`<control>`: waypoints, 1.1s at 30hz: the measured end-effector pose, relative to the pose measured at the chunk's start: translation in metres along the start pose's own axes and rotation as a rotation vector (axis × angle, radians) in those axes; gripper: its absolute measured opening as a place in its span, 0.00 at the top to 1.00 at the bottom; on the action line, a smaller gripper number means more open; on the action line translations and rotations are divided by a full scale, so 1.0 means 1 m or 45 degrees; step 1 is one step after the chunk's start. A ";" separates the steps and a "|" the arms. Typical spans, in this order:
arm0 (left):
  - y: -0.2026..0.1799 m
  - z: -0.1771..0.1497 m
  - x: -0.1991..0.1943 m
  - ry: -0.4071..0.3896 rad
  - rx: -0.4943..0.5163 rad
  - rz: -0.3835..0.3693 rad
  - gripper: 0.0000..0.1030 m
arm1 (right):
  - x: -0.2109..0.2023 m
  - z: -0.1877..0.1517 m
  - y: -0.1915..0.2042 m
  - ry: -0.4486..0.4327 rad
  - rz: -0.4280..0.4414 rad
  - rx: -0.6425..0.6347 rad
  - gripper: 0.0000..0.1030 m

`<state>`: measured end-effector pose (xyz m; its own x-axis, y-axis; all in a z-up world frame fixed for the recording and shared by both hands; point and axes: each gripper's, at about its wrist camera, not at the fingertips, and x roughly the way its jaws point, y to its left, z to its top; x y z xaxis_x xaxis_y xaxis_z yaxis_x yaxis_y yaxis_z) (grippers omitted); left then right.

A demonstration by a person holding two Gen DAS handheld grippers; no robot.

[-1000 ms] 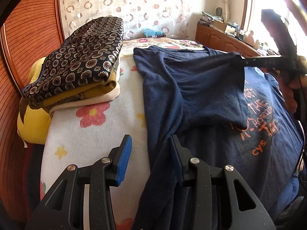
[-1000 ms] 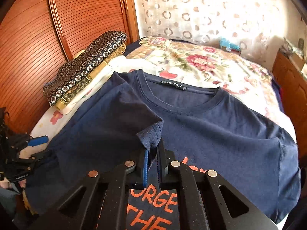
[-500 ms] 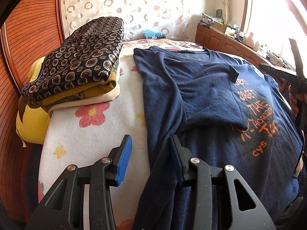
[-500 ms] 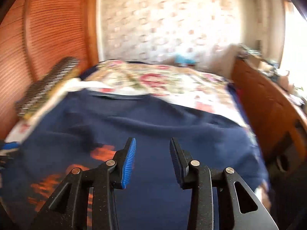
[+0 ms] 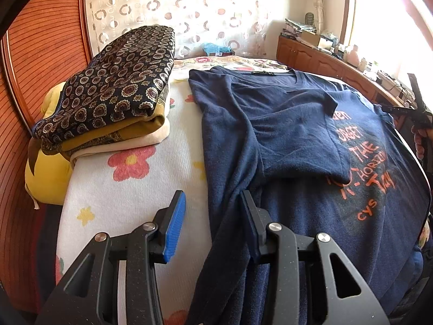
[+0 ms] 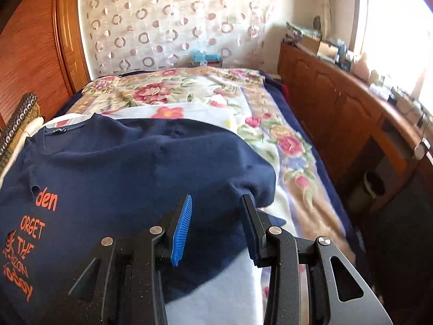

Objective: Fold small clothes
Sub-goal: 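Grasp the opposite side edge of the shirt with the right tool, then fold the grasped side over the print with the right tool, release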

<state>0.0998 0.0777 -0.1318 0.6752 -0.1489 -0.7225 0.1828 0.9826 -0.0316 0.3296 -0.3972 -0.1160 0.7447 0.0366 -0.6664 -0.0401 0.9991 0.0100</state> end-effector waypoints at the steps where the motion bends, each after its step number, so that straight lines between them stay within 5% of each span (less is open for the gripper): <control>1: -0.001 0.000 -0.001 -0.005 0.004 0.011 0.60 | 0.001 0.001 -0.005 0.003 0.002 0.007 0.63; 11: -0.045 0.028 -0.023 -0.119 0.073 -0.071 0.60 | -0.007 0.001 -0.037 0.071 0.104 0.088 0.63; 20: -0.102 0.057 0.016 -0.026 0.195 -0.179 0.60 | -0.004 -0.002 -0.059 0.096 0.183 0.216 0.63; 33: -0.117 0.058 0.051 0.072 0.217 -0.150 0.60 | -0.018 -0.011 -0.062 0.139 0.194 0.275 0.60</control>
<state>0.1541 -0.0518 -0.1248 0.6018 -0.2502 -0.7584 0.3792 0.9253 -0.0044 0.3114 -0.4599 -0.1128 0.6645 0.1960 -0.7211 0.0057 0.9636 0.2672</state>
